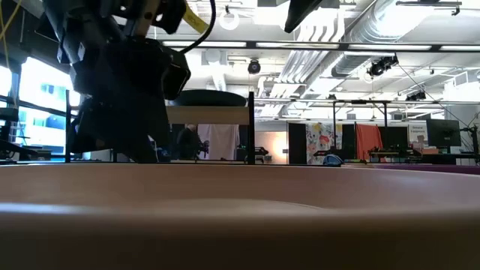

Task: Place and stack plates onto a shelf
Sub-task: Stack the bottom light brown plate on top the green plate on the shelf

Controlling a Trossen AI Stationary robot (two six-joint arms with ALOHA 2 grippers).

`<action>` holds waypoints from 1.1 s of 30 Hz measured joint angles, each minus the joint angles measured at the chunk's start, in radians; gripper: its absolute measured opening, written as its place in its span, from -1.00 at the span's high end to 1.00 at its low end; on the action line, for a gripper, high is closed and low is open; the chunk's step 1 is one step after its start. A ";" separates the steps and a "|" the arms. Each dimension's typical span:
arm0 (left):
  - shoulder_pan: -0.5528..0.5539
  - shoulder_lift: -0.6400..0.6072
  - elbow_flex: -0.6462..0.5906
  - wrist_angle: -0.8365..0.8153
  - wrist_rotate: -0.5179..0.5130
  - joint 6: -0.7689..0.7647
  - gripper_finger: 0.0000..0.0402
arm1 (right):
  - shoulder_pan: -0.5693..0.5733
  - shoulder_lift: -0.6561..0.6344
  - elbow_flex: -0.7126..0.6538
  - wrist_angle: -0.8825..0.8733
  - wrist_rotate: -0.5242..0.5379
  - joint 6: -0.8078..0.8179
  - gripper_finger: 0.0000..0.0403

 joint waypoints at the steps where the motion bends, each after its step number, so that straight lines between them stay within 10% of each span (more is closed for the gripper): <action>1: 0.002 0.000 0.000 0.000 0.000 0.000 0.36 | 0.000 0.000 0.000 0.000 0.000 0.000 0.52; 33: 0.000 0.106 0.001 0.085 0.035 -0.053 0.60 | 0.000 -0.001 0.000 0.007 0.000 -0.008 0.52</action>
